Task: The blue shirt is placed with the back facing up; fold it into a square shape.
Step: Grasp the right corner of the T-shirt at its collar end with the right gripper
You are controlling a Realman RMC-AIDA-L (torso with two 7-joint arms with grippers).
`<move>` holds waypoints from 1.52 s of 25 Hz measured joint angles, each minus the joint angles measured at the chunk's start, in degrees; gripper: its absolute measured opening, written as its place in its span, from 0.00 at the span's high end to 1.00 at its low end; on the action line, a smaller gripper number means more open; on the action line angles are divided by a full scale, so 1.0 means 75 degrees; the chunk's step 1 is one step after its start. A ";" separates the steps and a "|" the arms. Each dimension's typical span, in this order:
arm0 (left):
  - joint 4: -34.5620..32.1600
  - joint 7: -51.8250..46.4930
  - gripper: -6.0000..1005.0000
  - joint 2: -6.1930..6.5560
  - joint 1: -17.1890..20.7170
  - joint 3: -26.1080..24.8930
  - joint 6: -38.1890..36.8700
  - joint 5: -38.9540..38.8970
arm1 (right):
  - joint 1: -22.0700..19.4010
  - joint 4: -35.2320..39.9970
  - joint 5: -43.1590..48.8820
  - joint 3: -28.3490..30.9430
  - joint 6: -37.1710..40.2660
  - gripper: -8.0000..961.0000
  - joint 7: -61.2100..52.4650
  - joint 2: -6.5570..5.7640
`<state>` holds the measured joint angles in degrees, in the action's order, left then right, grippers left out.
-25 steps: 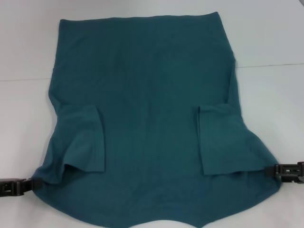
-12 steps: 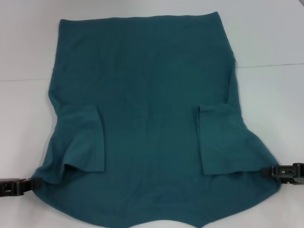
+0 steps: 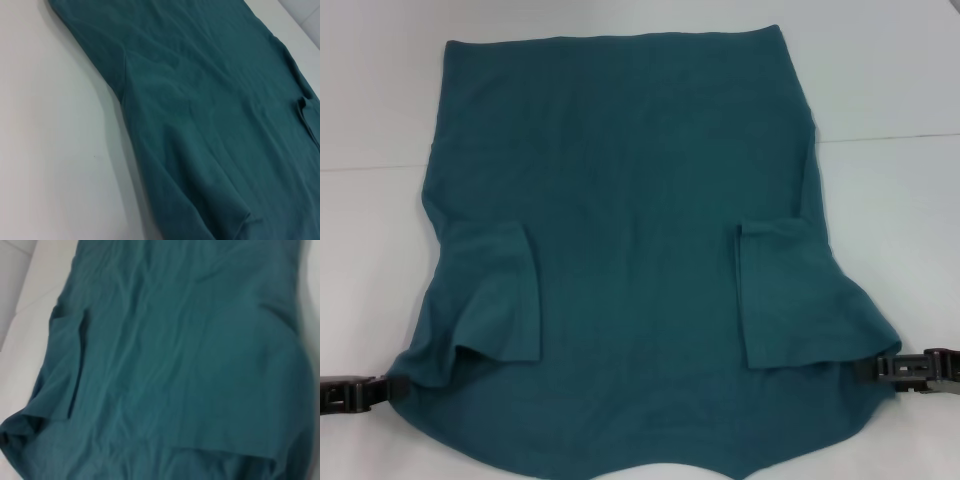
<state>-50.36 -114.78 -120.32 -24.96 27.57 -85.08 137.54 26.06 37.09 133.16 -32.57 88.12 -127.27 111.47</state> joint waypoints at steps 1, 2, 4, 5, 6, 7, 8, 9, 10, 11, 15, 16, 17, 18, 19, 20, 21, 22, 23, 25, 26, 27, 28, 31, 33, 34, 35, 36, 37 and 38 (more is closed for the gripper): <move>0.0000 0.0000 0.96 0.0000 0.0000 0.0001 0.0001 0.0000 | 0.0012 -0.0001 0.0000 -0.0010 0.0026 0.05 -0.0004 0.0005; 0.0000 0.0000 0.96 0.0000 0.0000 0.0001 0.0001 0.0000 | 0.0012 -0.0001 0.0000 -0.0010 0.0026 0.05 -0.0004 0.0005; 0.0000 0.0000 0.96 0.0000 0.0000 -0.0003 0.0003 0.0000 | 0.0015 -0.0001 0.0007 -0.0016 0.0040 0.05 -0.0025 0.0007; 0.0000 0.0000 0.96 0.0000 0.0000 -0.0006 0.0005 0.0000 | 0.0016 0.0000 0.0036 -0.0020 0.0050 0.05 -0.0043 0.0007; 0.0000 0.0000 0.96 0.0000 0.0000 -0.0008 0.0007 0.0000 | 0.0016 0.0000 0.0090 -0.0023 0.0055 0.05 -0.0069 0.0008; 0.0000 0.0000 0.96 0.0000 0.0000 -0.0007 0.0015 0.0000 | 0.0017 -0.0001 0.0136 -0.0025 0.0057 0.05 -0.0087 0.0008; 0.0000 0.0001 0.96 0.0000 -0.0002 -0.0004 0.0031 0.0000 | 0.0017 -0.0001 0.0185 -0.0027 0.0057 0.05 -0.0101 0.0008; 0.0000 0.0001 0.96 0.0000 -0.0008 0.0000 0.0049 0.0000 | 0.0019 -0.0019 0.0199 -0.0028 0.0054 0.05 -0.0107 0.0008; 0.0001 0.0002 0.96 0.0000 -0.0015 0.0006 0.0066 0.0000 | 0.0022 -0.0040 0.0203 -0.0028 0.0049 0.05 -0.0109 0.0008; 0.0004 0.0003 0.96 0.0000 -0.0022 0.0011 0.0084 0.0000 | 0.0029 -0.0068 0.0205 -0.0029 0.0041 0.05 -0.0110 0.0008; 0.0011 0.0005 0.96 0.0000 -0.0041 0.0016 0.0098 0.0000 | 0.0066 -0.0101 0.0208 0.0001 -0.0007 0.05 -0.0110 0.0024; 0.0012 0.0005 0.96 0.0000 -0.0043 0.0016 0.0100 0.0000 | 0.0079 -0.0102 0.0205 0.0022 -0.0020 0.05 -0.0104 0.0034; 0.0012 0.0006 0.96 0.0000 -0.0047 0.0013 0.0103 0.0000 | 0.0087 -0.0103 0.0192 0.0049 -0.0037 0.05 -0.0094 0.0039; 0.0012 0.0007 0.96 0.0000 -0.0047 0.0009 0.0106 0.0000 | 0.0092 -0.0104 0.0174 0.0073 -0.0057 0.05 -0.0088 0.0041; 0.0012 0.0007 0.96 0.0000 -0.0047 0.0005 0.0109 0.0000 | 0.0095 -0.0105 0.0155 0.0111 -0.0082 0.05 -0.0082 0.0044; 0.0012 0.0007 0.96 0.0000 -0.0047 -0.0002 0.0109 0.0000 | 0.0096 -0.0105 0.0144 0.0142 -0.0100 0.05 -0.0075 0.0048; 0.0012 0.0008 0.96 0.0000 -0.0047 -0.0005 0.0109 0.0000 | 0.0096 -0.0106 0.0139 0.0178 -0.0116 0.06 -0.0064 0.0055; 0.0012 0.0009 0.96 0.0000 -0.0047 -0.0008 0.0109 0.0000 | 0.0096 -0.0106 0.0139 0.0192 -0.0119 0.07 -0.0057 0.0060; 0.0012 0.0010 0.96 0.0000 -0.0047 -0.0008 0.0109 0.0000 | 0.0096 -0.0106 0.0140 0.0200 -0.0122 0.08 -0.0052 0.0064; 0.0012 0.0011 0.96 0.0000 -0.0047 -0.0008 0.0108 0.0000 | 0.0095 -0.0106 0.0152 0.0192 -0.0124 0.10 -0.0059 0.0067; 0.0012 0.0012 0.96 0.0000 -0.0051 -0.0008 0.0108 0.0000 | 0.0095 -0.0106 0.0157 0.0183 -0.0125 0.11 -0.0073 0.0063; 0.0013 0.0012 0.96 0.0000 -0.0054 -0.0009 0.0107 0.0000 | 0.0094 -0.0106 0.0160 0.0173 -0.0124 0.12 -0.0092 0.0053; 0.0013 0.0012 0.96 0.0000 -0.0054 -0.0009 0.0107 0.0000 | 0.0093 -0.0106 0.0161 0.0165 -0.0122 0.13 -0.0102 0.0047; 0.0012 0.0008 0.96 0.0000 -0.0065 -0.0009 0.0106 0.0000 | 0.0086 -0.0106 0.0169 0.0138 -0.0115 0.16 -0.0121 0.0036; 0.0012 -0.0003 0.96 0.0000 -0.0069 -0.0009 0.0106 0.0000 | 0.0062 -0.0076 0.0175 0.0126 -0.0127 0.18 -0.0123 0.0044; 0.0012 -0.0007 0.96 0.0000 -0.0069 -0.0009 0.0105 0.0000 | 0.0049 -0.0058 0.0175 0.0127 -0.0136 0.19 -0.0124 0.0049; 0.0011 -0.0014 0.96 0.0000 -0.0070 -0.0009 0.0106 0.0000 | 0.0034 -0.0038 0.0176 0.0128 -0.0145 0.20 -0.0130 0.0054; 0.0011 -0.0014 0.96 0.0000 -0.0070 -0.0008 0.0106 0.0000 | 0.0023 -0.0029 0.0176 0.0137 -0.0156 0.21 -0.0139 0.0056; 0.0011 -0.0015 0.96 0.0000 -0.0071 -0.0008 0.0105 0.0000 | 0.0015 -0.0027 0.0176 0.0148 -0.0163 0.22 -0.0142 0.0056; 0.0011 -0.0018 0.96 0.0000 -0.0071 -0.0008 0.0105 0.0000 | 0.0006 -0.0024 0.0176 0.0160 -0.0178 0.30 -0.0149 0.0056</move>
<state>-50.27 -114.92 -120.32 -25.49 27.51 -84.29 137.54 26.11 36.91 134.48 -31.36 86.79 -128.39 111.89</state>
